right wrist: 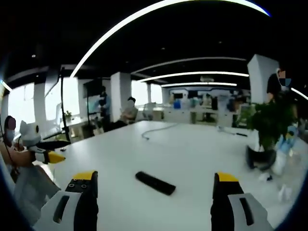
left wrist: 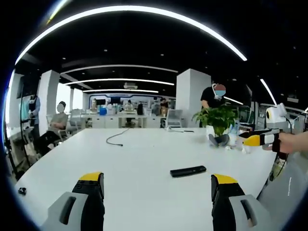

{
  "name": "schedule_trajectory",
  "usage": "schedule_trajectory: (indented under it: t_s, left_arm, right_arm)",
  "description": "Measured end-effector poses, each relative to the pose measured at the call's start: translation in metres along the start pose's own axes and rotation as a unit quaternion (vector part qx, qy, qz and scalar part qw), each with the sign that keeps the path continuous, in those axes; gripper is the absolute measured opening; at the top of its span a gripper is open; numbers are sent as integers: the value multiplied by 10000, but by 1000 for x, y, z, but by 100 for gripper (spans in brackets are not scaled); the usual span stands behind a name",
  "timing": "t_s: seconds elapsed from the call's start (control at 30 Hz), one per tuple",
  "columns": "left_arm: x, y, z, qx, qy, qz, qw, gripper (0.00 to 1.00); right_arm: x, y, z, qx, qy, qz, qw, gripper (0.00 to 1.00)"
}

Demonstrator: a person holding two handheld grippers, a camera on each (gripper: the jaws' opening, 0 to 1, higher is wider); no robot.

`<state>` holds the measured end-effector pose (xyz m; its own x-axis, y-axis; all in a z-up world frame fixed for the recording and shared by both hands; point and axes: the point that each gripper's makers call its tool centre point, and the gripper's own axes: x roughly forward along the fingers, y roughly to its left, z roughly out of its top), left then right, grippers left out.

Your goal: Press the specified remote control buttons in sequence, fully releasing each button before pressing the next.

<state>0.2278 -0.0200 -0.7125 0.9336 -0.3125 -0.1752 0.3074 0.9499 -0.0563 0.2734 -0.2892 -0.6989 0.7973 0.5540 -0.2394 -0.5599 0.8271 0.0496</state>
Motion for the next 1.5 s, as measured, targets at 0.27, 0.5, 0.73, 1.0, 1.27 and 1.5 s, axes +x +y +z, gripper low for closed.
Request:
schedule_trajectory:
  t_s: [0.27,0.5,0.73,1.0,1.27,1.5]
  left_arm:
    - [0,-6,-2,79,58,-80,9999,96]
    - [0,-7,-3,141,100,-119,9998,96]
    - [0,-7,-3,139,107,-107,9998,96]
    - [-1,-5,-3,123,82,-41,9999,96]
    - [-2,-1,-2,51,45,60,10000,96]
    - [-2,-3,-4,62,75,27,9999,96]
  right_arm:
    - [-12,0,-19,-121,30,-80,9999,99]
    - [-20,8,-20,-458,154,-114,9988,99]
    - [-28,12,-22,-528,151,-109,9984,99]
    - [-35,-8,-25,-283,112,-476,9984,99]
    - [-37,-8,-27,-207,108,-511,9984,99]
    - [-39,-11,-28,-160,103,-515,9985,97]
